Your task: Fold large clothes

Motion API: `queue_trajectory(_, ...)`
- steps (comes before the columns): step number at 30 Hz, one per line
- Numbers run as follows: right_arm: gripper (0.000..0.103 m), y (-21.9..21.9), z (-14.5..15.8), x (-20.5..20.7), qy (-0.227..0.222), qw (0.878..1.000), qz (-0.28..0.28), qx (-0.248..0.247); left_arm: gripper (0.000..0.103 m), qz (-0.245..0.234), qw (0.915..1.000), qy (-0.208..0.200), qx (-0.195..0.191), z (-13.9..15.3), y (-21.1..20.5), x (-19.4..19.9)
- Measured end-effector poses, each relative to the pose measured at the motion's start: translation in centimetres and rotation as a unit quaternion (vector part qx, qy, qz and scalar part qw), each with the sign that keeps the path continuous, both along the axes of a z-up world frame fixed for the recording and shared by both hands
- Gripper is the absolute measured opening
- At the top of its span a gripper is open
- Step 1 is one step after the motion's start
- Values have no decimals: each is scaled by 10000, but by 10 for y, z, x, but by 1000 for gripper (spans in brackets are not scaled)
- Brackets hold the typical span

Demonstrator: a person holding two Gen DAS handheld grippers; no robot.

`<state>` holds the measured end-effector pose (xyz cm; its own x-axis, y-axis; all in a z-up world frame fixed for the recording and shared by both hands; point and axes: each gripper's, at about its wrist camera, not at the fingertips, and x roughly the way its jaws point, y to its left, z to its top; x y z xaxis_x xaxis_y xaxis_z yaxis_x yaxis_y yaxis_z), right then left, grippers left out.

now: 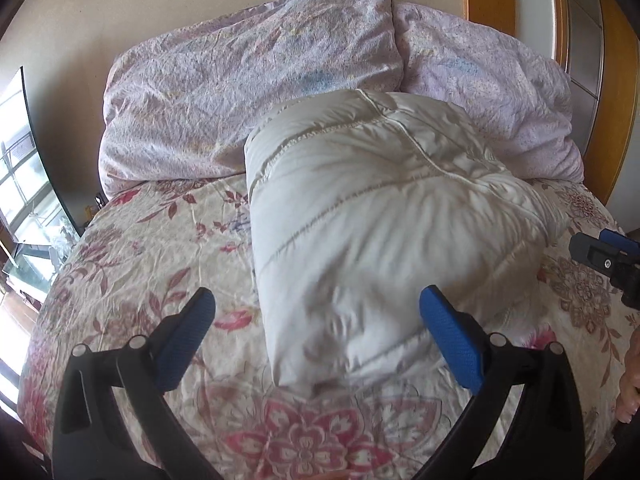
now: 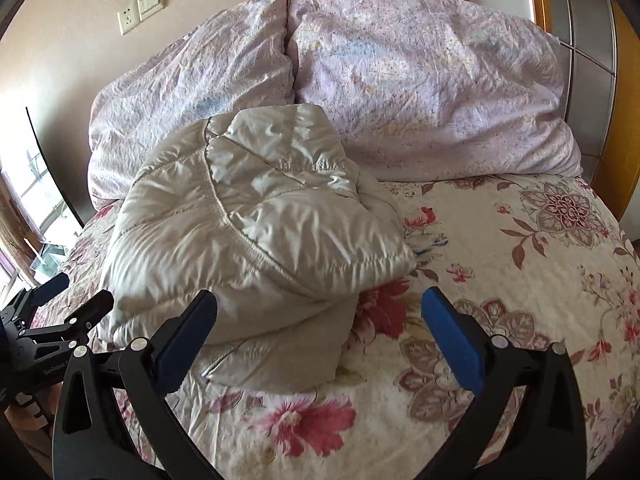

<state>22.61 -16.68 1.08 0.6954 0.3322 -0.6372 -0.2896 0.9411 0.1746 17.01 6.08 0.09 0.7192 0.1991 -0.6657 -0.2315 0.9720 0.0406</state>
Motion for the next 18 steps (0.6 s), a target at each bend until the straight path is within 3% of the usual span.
queue_trajectory(7,102,-10,6,-51,-157,9998,-128,71,101,-16,9999,-96,86,4,-16,-41)
queue_trajectory(18,102,-7,-4,-90,-19,9999,-107,-41,101,-48,9995,-30,-316,5,-19,-72)
